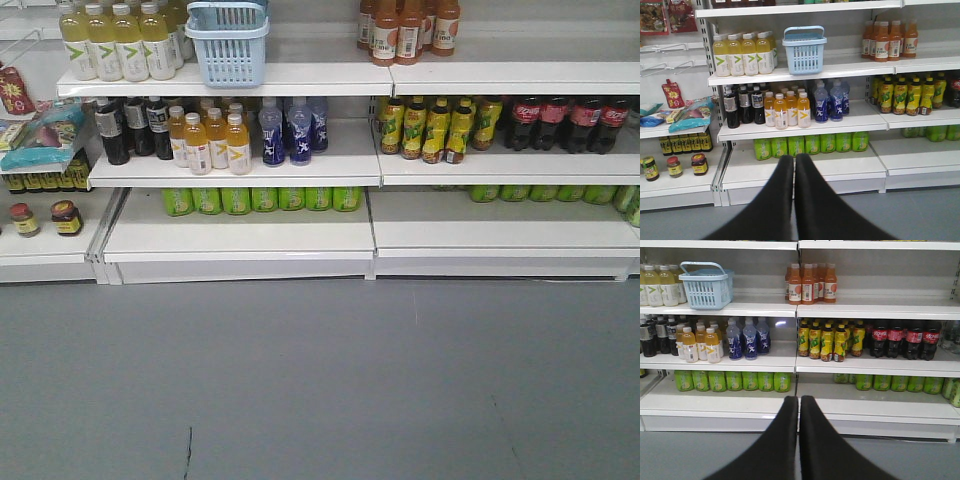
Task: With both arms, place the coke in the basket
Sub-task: 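Drive the base toward the shelf holding the light-blue basket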
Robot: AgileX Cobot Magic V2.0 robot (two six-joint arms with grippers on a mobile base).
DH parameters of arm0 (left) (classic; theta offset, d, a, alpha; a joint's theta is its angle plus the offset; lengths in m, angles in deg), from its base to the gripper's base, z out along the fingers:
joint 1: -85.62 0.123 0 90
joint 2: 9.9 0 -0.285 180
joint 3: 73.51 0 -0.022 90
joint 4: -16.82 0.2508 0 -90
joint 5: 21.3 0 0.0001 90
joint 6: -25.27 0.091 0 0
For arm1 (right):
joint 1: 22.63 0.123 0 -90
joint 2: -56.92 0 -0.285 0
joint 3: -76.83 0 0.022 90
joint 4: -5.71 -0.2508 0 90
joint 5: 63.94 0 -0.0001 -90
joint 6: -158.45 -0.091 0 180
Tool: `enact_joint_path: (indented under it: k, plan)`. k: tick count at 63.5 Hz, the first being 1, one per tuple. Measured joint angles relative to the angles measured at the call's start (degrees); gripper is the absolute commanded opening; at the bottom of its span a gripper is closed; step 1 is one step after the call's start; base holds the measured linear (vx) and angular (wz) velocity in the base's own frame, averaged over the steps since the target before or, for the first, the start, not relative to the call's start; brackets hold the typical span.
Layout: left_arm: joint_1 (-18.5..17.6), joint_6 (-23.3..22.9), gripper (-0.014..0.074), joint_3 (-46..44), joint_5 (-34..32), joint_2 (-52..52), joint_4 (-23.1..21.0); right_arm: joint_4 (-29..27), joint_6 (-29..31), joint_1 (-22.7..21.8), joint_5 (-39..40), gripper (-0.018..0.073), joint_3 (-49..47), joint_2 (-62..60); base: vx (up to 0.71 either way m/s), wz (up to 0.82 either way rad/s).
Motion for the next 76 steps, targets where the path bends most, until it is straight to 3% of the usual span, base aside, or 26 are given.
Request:
enact_joint_path:
  k: [76]
  plan:
    - [0.00,0.00,-0.0006,0.00,0.00,0.00,-0.02,0.05,0.00,0.00,-0.05,-0.0005,0.00,0.00,0.06,0.01]
